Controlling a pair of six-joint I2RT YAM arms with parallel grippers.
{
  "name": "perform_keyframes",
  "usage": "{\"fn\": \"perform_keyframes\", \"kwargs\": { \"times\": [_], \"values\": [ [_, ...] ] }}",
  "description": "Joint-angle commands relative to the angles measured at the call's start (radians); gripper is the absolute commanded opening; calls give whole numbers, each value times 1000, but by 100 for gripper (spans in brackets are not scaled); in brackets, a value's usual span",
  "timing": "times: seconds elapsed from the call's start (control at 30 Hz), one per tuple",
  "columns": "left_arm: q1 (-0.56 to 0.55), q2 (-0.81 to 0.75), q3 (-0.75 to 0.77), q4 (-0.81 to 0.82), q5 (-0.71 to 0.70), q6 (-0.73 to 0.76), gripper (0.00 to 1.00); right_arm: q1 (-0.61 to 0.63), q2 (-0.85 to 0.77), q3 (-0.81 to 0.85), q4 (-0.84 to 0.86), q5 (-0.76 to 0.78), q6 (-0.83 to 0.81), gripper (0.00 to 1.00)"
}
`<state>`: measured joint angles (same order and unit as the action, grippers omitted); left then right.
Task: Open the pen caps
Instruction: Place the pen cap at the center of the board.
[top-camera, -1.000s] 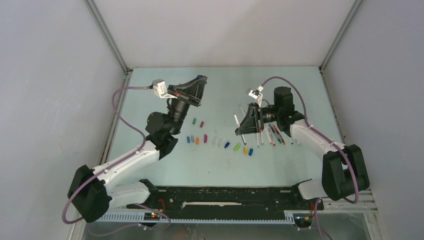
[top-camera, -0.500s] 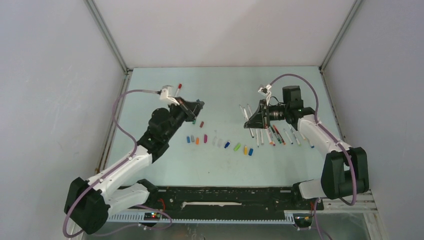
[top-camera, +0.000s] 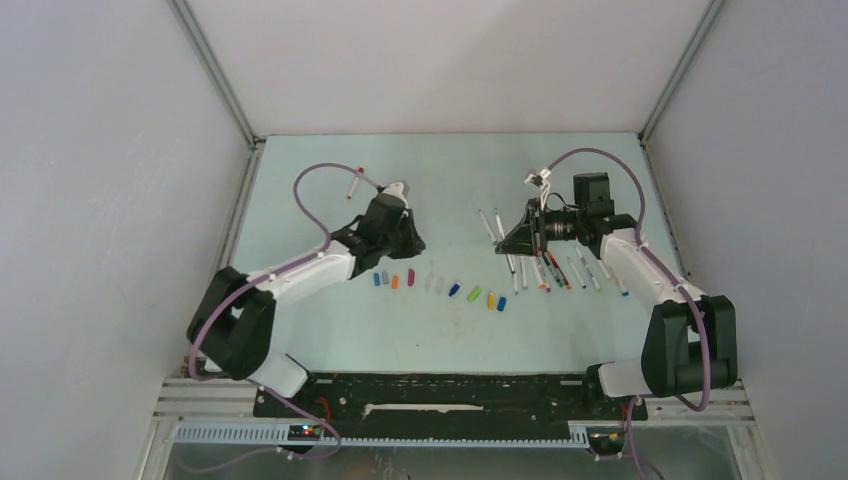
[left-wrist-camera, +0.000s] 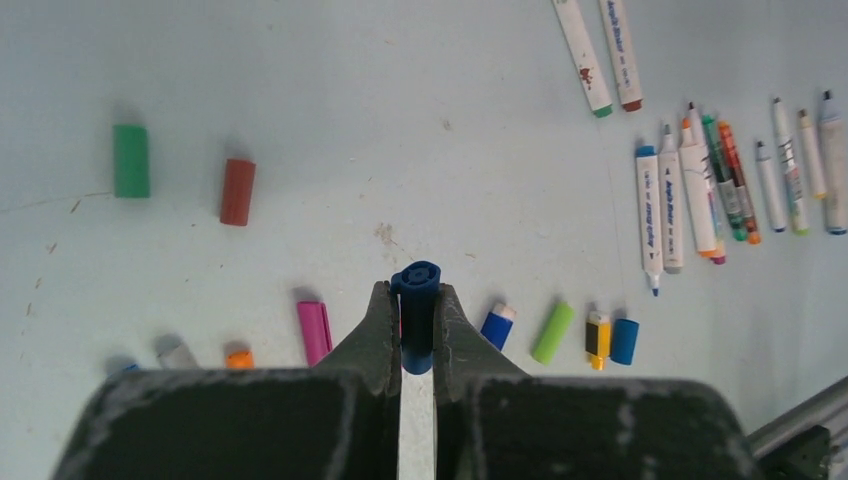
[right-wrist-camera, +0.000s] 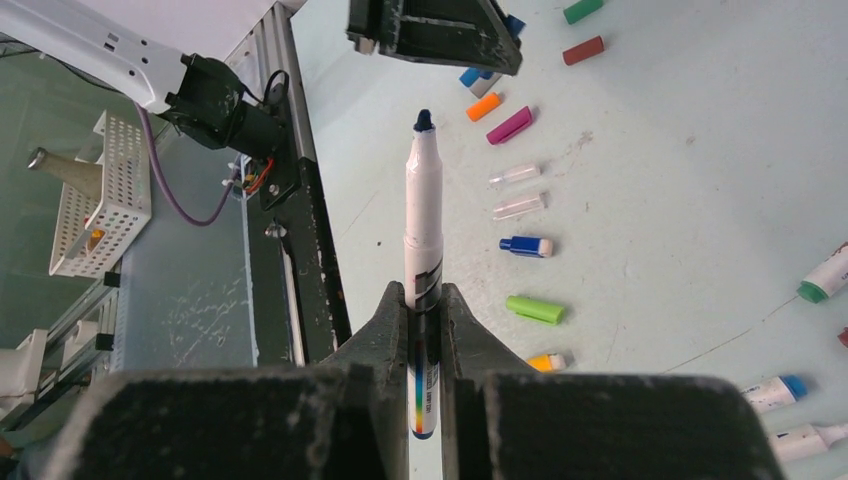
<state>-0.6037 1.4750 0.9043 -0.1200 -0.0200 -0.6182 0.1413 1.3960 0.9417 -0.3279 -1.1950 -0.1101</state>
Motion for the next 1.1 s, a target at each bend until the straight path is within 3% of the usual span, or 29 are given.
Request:
{"fn": "perform_keyframes", "kwargs": {
  "times": [0.0,0.53,0.8,1.07],
  "values": [
    [-20,102,138,-100,-44,83,0,-9,-19,40,1,1,-20,0],
    [-24,410,367,-248,-124,174,4,-11,-17,40,6,-9,-13,0],
    [-24,480,434,-318,-178,210,13,-12,-14,40,6,-9,-11,0],
    [-24,487,470,-350,-190,221,30,-15,-12,40,6,-8,-11,0]
  ]
}}
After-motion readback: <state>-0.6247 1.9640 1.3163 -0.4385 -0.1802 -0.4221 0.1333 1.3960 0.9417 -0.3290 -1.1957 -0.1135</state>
